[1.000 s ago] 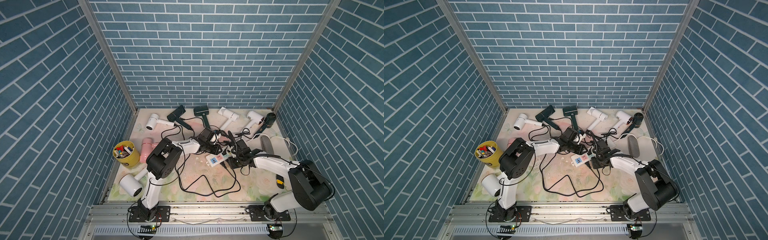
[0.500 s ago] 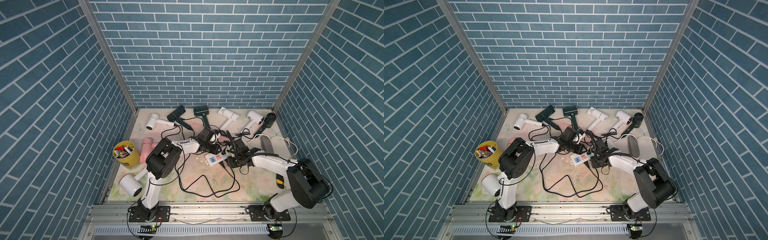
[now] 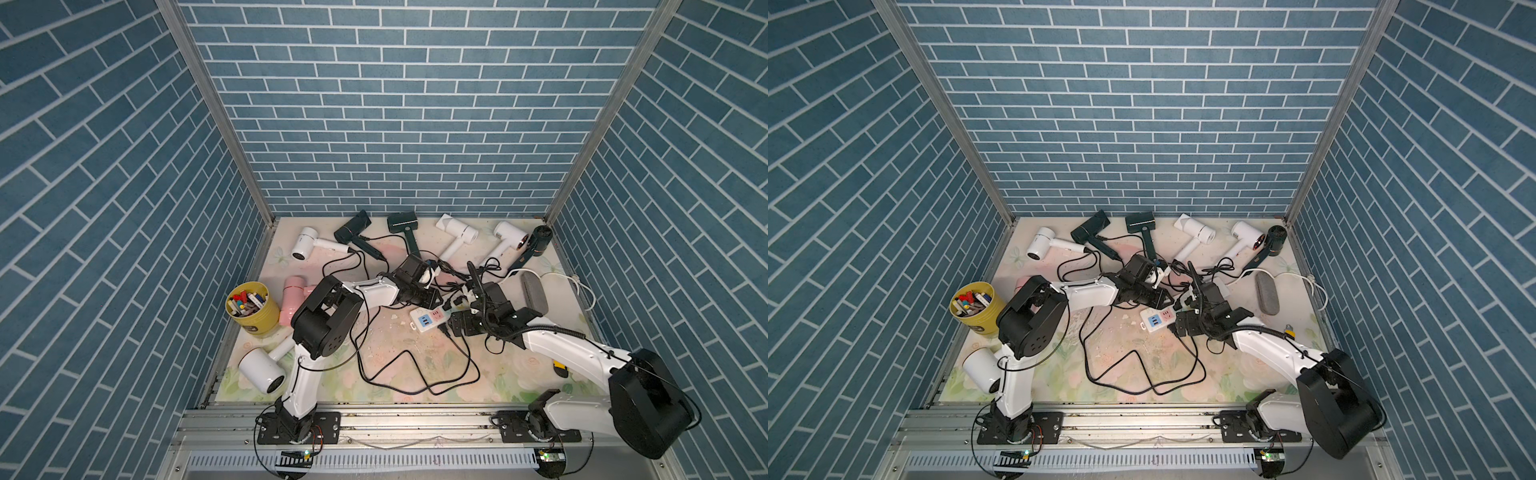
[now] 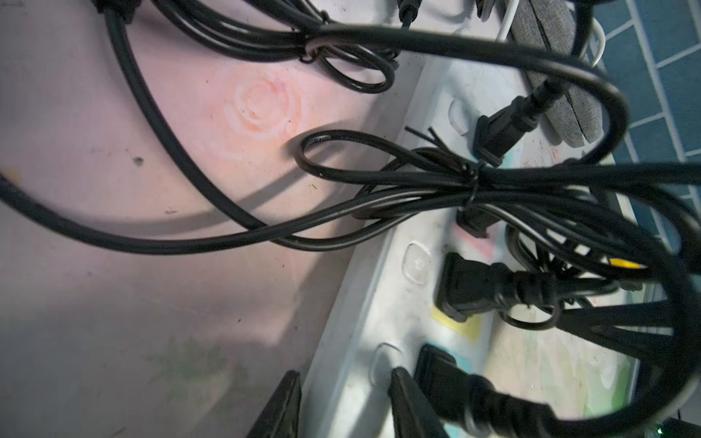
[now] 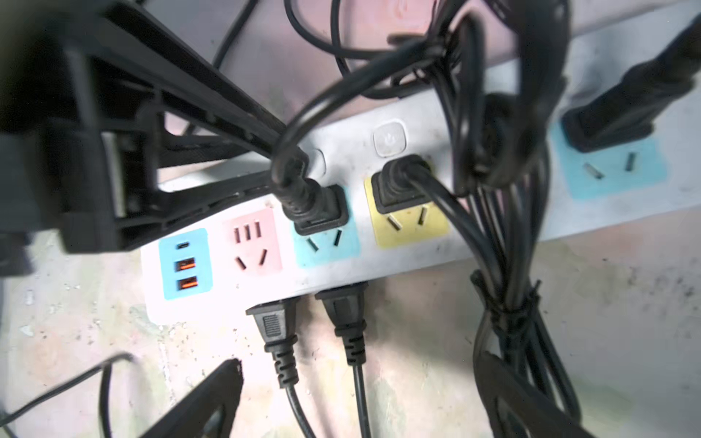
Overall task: Charge the blow dryers
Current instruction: Insert the plug into the socket.
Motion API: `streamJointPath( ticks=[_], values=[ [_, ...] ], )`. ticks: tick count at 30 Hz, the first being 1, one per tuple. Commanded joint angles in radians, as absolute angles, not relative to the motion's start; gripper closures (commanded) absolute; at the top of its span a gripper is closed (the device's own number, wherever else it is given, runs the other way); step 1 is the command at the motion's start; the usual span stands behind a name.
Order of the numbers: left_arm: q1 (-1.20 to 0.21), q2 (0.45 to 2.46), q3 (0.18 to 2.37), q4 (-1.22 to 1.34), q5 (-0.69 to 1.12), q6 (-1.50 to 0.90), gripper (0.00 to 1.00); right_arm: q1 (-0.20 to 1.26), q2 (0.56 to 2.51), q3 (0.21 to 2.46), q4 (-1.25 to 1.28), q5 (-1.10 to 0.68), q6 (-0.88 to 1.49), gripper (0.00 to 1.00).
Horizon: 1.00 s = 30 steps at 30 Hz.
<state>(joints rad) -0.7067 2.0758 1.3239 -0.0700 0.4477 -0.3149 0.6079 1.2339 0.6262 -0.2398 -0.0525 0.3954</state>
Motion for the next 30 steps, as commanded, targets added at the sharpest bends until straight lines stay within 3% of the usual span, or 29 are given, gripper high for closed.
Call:
streamJointPath(
  ticks=[1, 4, 6, 11, 17, 30],
  values=[
    [-0.704, 2.097, 1.291, -0.242, 0.434, -0.281, 0.59, 0.609, 1.188, 0.597, -0.218, -0.072, 0.412, 0.11],
    [-0.703, 2.100, 1.294, -0.244, 0.435, -0.279, 0.59, 0.622, 1.214, 0.601, -0.225, -0.071, 0.389, 0.32],
    [-0.702, 2.101, 1.295, -0.244, 0.434, -0.279, 0.59, 0.647, 1.236, 0.601, -0.218, -0.063, 0.370, 0.41],
    [-0.699, 2.109, 1.303, -0.246, 0.436, -0.280, 0.59, 0.667, 1.311, 0.623, -0.230, 0.029, 0.358, 0.47],
    [-0.698, 2.120, 1.312, -0.251, 0.437, -0.279, 0.59, 0.669, 1.409, 0.660, -0.213, 0.044, 0.342, 0.70],
    [-0.698, 2.144, 1.322, -0.245, 0.447, -0.282, 0.59, 0.674, 1.485, 0.688, -0.170, 0.025, 0.329, 0.67]
  ],
)
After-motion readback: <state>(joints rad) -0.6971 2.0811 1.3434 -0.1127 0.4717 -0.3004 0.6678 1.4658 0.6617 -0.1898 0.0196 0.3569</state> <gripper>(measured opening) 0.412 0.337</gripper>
